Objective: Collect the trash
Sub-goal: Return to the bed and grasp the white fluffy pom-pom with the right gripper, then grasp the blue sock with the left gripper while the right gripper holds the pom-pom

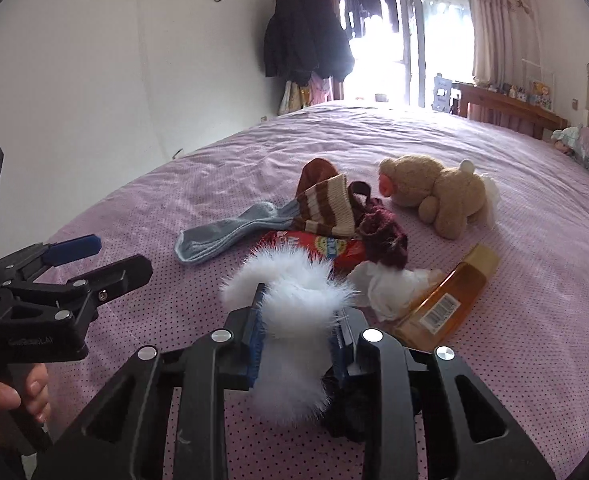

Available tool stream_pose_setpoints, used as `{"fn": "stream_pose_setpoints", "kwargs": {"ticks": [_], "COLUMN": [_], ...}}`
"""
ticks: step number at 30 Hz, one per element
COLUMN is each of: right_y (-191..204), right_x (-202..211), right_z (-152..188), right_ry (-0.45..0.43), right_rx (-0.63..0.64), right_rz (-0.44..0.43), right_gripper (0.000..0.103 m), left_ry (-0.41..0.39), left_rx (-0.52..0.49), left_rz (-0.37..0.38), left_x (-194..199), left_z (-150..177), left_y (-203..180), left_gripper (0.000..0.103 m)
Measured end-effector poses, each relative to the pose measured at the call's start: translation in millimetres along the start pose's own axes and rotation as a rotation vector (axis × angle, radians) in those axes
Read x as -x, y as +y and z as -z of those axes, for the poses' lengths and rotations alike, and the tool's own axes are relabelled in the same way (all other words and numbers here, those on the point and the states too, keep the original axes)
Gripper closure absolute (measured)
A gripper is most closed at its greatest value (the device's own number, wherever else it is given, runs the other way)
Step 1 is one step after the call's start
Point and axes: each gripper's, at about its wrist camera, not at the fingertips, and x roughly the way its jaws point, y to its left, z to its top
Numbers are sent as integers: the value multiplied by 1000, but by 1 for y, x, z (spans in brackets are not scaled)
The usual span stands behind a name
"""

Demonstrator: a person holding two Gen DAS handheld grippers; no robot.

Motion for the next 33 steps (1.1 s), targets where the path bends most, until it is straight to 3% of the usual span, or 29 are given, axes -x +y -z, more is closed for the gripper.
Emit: {"fn": "stream_pose_setpoints", "kwargs": {"ticks": [3, 12, 19, 21, 23, 24, 25, 26, 28, 31, 33], "right_y": [1, -4, -15, -19, -22, -23, -23, -24, -27, -28, -27], "right_x": [12, 87, 102, 102, 103, 103, 104, 105, 108, 109, 112], "right_z": [0, -16, -20, -19, -17, -16, -15, -14, -13, -11, -8], "right_ry": [-41, -222, -237, -232, -227, -227, -225, -226, -227, -223, -219], "right_rx": [2, -28, -52, -68, -75, -78, -76, -75, -79, -80, -83], "right_rz": [-16, -63, -45, -46, -43, -40, -42, -39, -40, -37, -38], "right_gripper": [95, 96, 96, 96, 96, 96, 96, 96, 96, 96, 96], "left_ry": [18, 68, 136, 195, 249, 246, 233, 219, 200, 141, 101], "left_rx": [2, 12, -53, -94, -117, -123, -117, -102, -49, 2, -10], "left_rz": [-2, 9, 18, 38, 26, 17, 17, 33, 78, 112, 116], "left_x": [-7, -41, -82, -100, -115, -116, -114, -109, -100, -81, -62], "left_z": [-1, -20, -46, -46, -43, -43, -43, -45, -46, -46, -43], "left_y": [3, 5, -8, -16, -21, -22, -22, -20, -14, -8, -12], "left_gripper": [4, 4, 4, 5, 21, 23, 38, 61, 79, 88, 88]}}
